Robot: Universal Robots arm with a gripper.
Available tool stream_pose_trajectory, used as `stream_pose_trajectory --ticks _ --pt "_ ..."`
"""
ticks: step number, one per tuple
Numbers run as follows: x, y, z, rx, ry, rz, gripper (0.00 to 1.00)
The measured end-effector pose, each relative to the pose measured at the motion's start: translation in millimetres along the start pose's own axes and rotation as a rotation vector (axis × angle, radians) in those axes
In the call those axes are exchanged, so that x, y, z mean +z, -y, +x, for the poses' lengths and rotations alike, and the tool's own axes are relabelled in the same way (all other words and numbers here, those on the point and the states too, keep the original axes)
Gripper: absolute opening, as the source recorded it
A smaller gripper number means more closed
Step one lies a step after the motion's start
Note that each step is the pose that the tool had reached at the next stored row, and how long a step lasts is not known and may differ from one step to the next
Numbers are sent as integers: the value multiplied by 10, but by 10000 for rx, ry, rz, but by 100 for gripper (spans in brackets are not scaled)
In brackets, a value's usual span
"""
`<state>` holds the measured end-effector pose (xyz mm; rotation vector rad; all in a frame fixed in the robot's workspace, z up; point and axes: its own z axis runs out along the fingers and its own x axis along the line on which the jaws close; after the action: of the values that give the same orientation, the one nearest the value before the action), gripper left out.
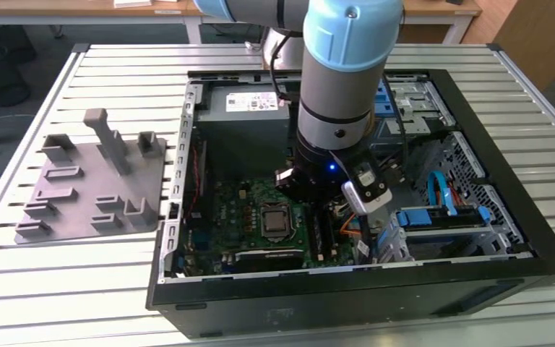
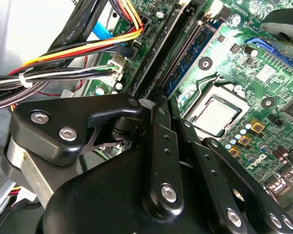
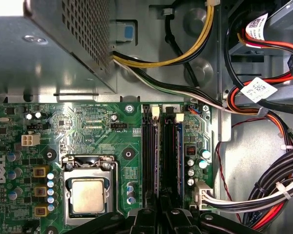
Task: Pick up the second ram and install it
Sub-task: 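Insert the second ram into the second slot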
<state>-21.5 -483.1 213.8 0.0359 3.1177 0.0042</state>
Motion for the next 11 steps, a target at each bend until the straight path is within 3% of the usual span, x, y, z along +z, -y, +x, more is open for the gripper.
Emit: stream_pose_trajectory --ticks 11 --pt "6 -2 0 -42 -1 -8 14"
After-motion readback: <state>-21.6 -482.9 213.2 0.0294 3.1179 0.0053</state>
